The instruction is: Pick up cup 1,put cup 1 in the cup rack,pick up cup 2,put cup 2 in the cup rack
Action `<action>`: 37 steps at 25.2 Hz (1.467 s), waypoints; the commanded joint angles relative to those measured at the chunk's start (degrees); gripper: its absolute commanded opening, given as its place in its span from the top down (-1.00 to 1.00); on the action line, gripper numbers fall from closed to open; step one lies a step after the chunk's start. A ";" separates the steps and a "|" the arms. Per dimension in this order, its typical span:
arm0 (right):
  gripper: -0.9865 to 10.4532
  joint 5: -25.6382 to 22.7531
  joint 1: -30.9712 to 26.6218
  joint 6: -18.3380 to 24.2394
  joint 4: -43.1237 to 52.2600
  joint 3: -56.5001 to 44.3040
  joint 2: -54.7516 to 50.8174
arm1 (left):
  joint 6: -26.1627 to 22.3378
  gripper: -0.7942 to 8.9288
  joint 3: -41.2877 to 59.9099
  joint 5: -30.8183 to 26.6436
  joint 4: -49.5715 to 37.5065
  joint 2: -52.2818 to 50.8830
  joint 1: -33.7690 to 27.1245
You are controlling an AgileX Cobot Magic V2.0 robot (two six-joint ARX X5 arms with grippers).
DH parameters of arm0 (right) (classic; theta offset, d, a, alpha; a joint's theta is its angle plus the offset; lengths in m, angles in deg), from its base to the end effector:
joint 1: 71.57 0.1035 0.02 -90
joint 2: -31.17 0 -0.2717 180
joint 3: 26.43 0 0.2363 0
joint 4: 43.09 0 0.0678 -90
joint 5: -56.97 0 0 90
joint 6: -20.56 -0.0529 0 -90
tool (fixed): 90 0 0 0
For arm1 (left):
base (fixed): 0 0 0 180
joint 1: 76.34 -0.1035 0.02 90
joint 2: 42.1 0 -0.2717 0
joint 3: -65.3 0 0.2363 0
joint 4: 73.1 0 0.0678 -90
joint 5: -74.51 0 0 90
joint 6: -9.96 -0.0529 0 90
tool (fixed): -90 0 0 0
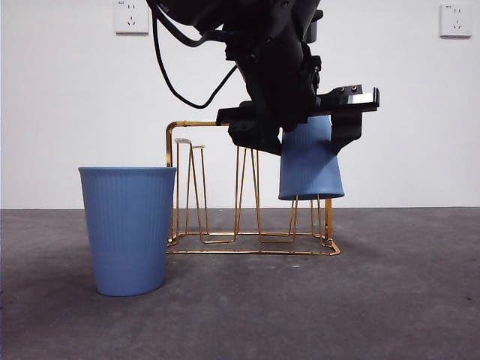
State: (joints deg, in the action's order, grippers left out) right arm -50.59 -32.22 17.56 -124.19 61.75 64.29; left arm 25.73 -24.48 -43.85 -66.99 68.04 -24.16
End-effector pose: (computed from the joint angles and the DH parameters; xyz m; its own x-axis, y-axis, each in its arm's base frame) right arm 0.0364 0.0092 0.3938 0.8537 0.3098 -0.4185 -0.3766 0.9225 -0.0852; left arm 0.2881 -0.3302 0.2254 0.8583 -0.3310 -0.3922 0.3438 0.9382 -0.0395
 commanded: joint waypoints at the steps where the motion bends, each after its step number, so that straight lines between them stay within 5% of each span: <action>1: 0.45 -0.02 0.07 0.26 0.35 -0.46 -0.13 | 1.22 0.85 -0.07 -0.17 0.09 1.57 -0.09; 11: 0.45 -0.02 0.07 0.44 0.35 -0.46 -0.15 | 3.69 0.85 -0.07 0.00 1.64 2.91 -0.09; 18: 0.45 -0.02 0.07 0.44 0.35 -0.46 -0.13 | 3.72 0.81 -0.07 5.03 1.84 2.91 -0.94; 24: 0.45 -0.02 0.07 0.46 0.35 -0.46 -0.13 | 3.72 0.16 -0.07 5.20 3.08 2.91 -0.94; 37: 0.45 -0.02 0.07 0.92 0.42 -0.46 -0.13 | 5.22 -0.09 -0.07 8.33 8.37 2.91 -0.94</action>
State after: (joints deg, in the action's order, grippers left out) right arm -50.59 -32.22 18.04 -124.19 61.75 64.31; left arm 30.15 -25.02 -35.72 -58.23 70.10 -25.25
